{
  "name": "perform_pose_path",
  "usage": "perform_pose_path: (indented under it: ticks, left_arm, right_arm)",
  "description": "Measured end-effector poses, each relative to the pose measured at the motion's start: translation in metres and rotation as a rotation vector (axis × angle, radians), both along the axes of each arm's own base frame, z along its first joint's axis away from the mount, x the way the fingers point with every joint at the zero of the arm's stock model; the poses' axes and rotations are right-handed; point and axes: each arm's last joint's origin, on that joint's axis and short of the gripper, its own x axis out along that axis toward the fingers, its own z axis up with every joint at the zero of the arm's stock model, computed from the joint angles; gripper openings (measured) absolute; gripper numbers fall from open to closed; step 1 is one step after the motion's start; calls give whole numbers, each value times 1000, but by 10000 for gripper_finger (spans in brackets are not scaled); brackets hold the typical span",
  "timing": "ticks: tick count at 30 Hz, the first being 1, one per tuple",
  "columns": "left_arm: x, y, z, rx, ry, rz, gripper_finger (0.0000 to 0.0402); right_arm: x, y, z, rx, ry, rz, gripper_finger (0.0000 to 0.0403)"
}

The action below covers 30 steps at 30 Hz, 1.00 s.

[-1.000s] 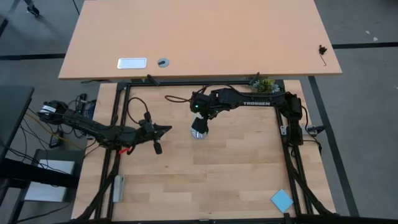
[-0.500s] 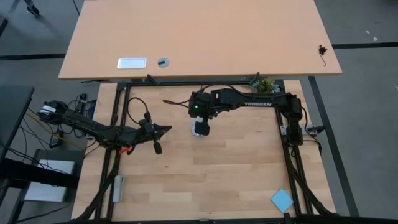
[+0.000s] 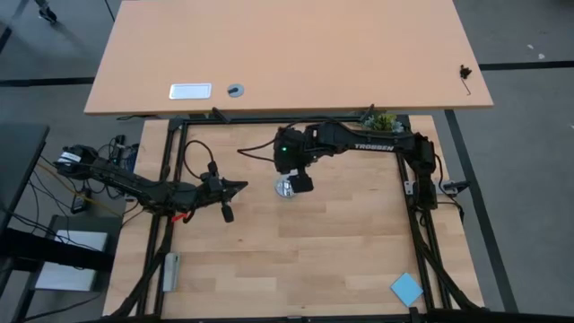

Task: Screw lightbulb
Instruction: Insert the lightbulb into the lamp socket

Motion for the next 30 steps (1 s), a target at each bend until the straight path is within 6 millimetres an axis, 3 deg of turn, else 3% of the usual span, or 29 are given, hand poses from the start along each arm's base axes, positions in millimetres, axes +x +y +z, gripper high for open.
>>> perform_pose_path:
  ticks: [15, 21, 26, 30]
  left_arm:
    - [0, 0, -1, 3, 8, 0, 1]
    - [0, 0, -2, 6, 22, 0, 1]
    - [0, 0, -3, 5, 26, 0, 1]
    - [0, 0, -3, 4, 25, 0, 1]
  right_arm:
    - [12, -4, -32, -40, 119, 78, 333]
    - [13, -4, -34, -35, 119, 64, 319]
    - [14, -4, -34, 24, 99, -84, 291]
    - [14, -5, -34, 130, 73, -353, 277]
